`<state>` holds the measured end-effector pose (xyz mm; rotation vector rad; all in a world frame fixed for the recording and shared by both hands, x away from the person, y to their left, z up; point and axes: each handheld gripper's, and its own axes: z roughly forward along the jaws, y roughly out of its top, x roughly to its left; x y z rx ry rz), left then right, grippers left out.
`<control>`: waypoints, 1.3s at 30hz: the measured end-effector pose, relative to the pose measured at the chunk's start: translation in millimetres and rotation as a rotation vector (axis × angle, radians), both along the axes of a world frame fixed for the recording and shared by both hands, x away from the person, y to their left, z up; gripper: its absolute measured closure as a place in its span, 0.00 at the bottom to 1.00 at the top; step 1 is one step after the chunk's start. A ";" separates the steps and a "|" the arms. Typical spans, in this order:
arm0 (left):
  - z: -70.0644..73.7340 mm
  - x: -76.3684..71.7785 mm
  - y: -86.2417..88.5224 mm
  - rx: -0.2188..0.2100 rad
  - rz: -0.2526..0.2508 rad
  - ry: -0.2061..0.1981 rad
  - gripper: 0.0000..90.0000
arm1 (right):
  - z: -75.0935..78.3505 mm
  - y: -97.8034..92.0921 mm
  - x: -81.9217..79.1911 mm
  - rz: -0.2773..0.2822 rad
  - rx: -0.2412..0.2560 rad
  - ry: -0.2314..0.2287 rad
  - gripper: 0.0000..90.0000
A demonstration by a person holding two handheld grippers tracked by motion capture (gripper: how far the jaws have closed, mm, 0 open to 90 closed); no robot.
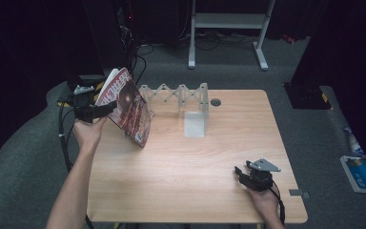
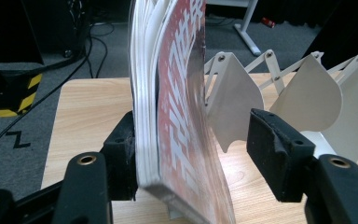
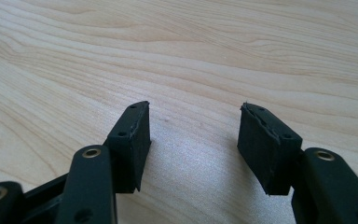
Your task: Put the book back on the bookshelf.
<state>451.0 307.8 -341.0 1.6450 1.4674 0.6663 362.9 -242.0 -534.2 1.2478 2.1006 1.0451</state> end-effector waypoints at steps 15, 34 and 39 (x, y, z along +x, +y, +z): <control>3.3 -22.7 8.5 -0.018 -0.004 -0.049 0.42 | 0.0 0.0 0.0 0.000 0.000 0.001 0.49; -3.8 -46.7 11.1 -0.012 -0.011 -0.077 0.42 | 0.0 0.0 0.0 0.000 0.001 0.001 0.49; -4.8 -52.9 9.9 -0.019 -0.023 -0.084 0.42 | 0.0 -0.1 0.1 0.001 -0.001 0.000 0.49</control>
